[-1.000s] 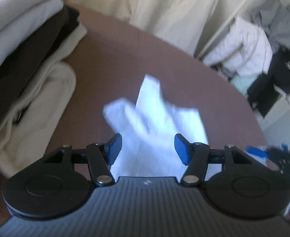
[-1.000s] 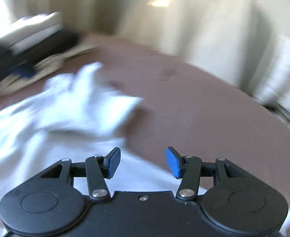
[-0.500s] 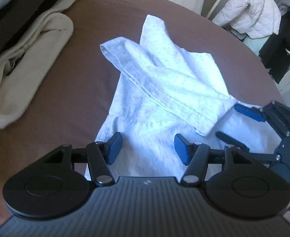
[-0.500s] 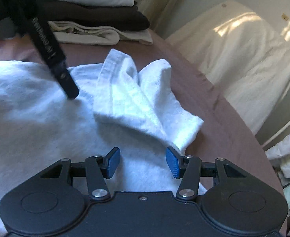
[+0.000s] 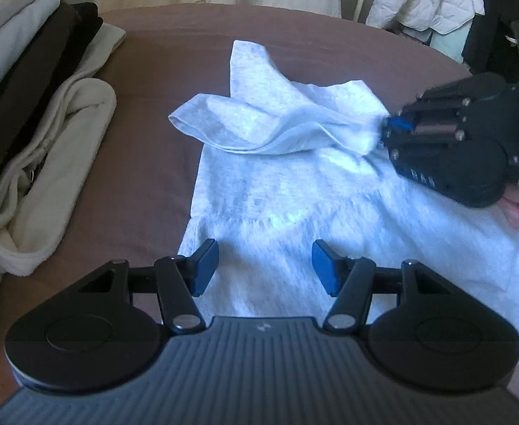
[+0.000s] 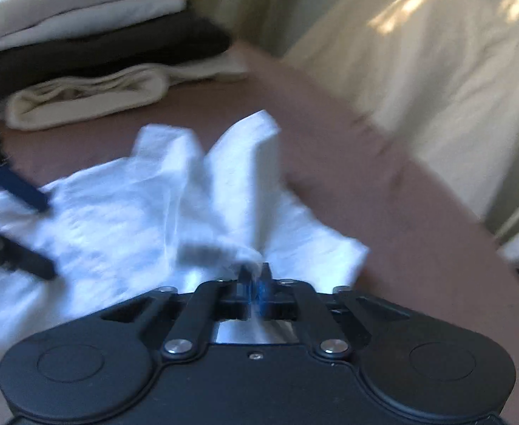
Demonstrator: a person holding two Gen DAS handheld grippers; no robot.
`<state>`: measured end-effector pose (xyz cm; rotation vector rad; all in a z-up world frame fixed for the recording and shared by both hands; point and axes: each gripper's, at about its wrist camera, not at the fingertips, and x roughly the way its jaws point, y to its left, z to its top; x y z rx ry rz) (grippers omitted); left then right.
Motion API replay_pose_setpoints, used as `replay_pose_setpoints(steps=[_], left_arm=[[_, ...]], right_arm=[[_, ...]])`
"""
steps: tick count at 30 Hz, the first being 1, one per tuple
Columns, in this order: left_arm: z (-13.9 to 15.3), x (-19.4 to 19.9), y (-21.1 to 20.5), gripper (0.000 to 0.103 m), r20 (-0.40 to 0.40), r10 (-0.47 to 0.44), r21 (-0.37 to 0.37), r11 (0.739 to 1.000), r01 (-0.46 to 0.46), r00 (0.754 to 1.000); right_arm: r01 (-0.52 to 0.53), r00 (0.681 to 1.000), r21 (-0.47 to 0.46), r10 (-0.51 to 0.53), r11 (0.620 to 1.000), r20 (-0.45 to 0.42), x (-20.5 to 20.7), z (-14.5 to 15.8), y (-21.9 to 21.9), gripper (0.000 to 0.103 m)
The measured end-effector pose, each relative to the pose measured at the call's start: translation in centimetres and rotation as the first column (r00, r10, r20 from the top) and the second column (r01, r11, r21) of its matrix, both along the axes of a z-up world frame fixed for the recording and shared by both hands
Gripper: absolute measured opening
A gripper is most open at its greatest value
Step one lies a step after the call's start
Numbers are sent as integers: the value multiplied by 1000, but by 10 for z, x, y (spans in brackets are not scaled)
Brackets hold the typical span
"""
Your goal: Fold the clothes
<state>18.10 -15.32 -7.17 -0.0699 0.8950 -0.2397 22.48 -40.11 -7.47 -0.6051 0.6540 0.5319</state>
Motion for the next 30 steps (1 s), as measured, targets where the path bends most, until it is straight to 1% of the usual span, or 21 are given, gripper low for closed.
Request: replay_pose_setpoints(steps=[1, 3, 5, 6, 9, 11, 12, 13, 15, 17, 18, 19, 20, 21, 22, 23, 24, 25, 26, 28, 30], left_arm=[[2, 0, 3, 58, 8, 10, -6, 1000, -9, 1000], [4, 0, 8, 58, 25, 35, -14, 999, -34, 999], [6, 1, 13, 57, 49, 81, -12, 997, -80, 996], [6, 1, 16, 56, 60, 103, -11, 995, -103, 993], [8, 2, 29, 55, 77, 210, -7, 978, -210, 975], [12, 5, 39, 55, 70, 238, -54, 971, -235, 969], [15, 10, 43, 55, 68, 238, -71, 970, -233, 969], [19, 17, 43, 56, 72, 227, -73, 972, -221, 971], [25, 33, 40, 57, 77, 177, -53, 983, -174, 981], [26, 56, 32, 58, 49, 87, -27, 996, -86, 995], [23, 68, 28, 58, 8, 37, -39, 999, -37, 999], [16, 84, 25, 61, -63, -24, -81, 996, 19, 998], [6, 98, 24, 61, -144, -66, -119, 992, 49, 987], [1, 107, 23, 60, -176, -65, -115, 992, 45, 982], [0, 114, 20, 61, -168, -51, -92, 995, 35, 984], [-1, 120, 18, 61, -161, -37, -68, 997, 26, 986], [-1, 126, 16, 61, -146, -23, -44, 999, 17, 989], [0, 130, 13, 61, -124, -6, -12, 1000, 5, 992], [0, 134, 10, 63, -105, 11, 24, 1000, -9, 994], [-2, 140, 4, 67, -76, 44, 96, 995, -37, 996], [-3, 141, 1, 68, -28, 117, 188, 976, -110, 993]], right_arm=[[3, 1000, 13, -3, 1000, -1, -1, 3, -2, 2], [103, 994, 139, -95, 985, -63, 11, 13, -17, 2], [255, 962, 270, -216, 928, -168, 31, 19, -40, 3], [304, 945, 297, -246, 905, -216, 39, 17, -47, 3], [437, 880, 317, -326, 842, -347, 60, 7, -62, 6], [539, 817, 361, -366, 761, -446, 73, 1, -75, 6], [584, 785, 382, -377, 716, -492, 78, -1, -83, 6], [616, 761, 395, -385, 682, -522, 83, -3, -88, 6], [631, 753, 402, -399, 663, -523, 86, -2, -90, 6], [646, 745, 409, -413, 644, -524, 89, -1, -93, 6], [653, 740, 413, -421, 635, -524, 90, -1, -94, 6], [654, 741, 414, -426, 633, -519, 91, 0, -95, 6], [643, 751, 411, -427, 646, -503, 89, 3, -94, 8], [632, 761, 408, -429, 659, -486, 88, 5, -94, 17], [621, 771, 405, -430, 671, -470, 86, 7, -93, 20], [614, 778, 405, -432, 678, -457, 83, 9, -96, 28], [615, 779, 412, -437, 672, -450, 77, 11, -106, 36], [616, 780, 420, -442, 667, -443, 72, 13, -116, 50], [617, 781, 427, -447, 661, -436, 66, 15, -126, 53], [618, 783, 443, -457, 650, -422, 54, 20, -145, 53], [619, 784, 458, -467, 638, -409, 42, 24, -164, 54]])
